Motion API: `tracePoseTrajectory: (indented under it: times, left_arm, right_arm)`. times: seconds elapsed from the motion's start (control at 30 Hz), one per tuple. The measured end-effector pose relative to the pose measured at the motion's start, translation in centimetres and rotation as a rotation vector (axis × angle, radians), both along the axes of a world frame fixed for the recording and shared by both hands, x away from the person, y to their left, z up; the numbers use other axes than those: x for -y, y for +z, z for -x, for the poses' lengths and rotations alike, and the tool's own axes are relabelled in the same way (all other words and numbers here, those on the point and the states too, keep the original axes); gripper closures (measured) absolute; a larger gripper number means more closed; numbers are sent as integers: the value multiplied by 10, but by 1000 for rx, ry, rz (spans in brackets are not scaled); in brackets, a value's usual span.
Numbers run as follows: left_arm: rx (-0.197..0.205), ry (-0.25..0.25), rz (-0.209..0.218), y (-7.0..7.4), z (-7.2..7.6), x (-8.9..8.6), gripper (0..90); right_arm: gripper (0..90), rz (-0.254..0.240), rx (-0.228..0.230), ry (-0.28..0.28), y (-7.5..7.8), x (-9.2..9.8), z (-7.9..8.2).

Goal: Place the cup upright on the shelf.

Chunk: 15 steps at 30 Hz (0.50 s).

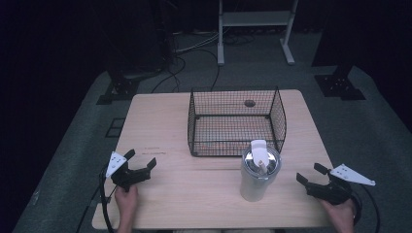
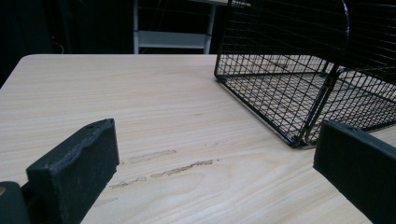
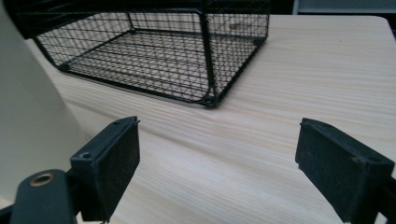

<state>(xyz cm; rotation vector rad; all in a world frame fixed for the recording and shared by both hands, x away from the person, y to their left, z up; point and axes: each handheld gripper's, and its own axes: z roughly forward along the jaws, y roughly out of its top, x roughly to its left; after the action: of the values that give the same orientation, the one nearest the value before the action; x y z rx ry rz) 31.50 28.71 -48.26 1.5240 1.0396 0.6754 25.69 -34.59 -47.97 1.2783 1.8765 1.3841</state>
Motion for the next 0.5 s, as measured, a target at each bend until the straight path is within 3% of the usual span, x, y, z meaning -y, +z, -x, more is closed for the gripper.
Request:
tracePoseTrajectory:
  times: [0.5]
  left_arm:
    - [3, -6, -11, 0, 1, 1, 0]
  right_arm:
    - [128, 42, 47, 134, 22, -17, 8]
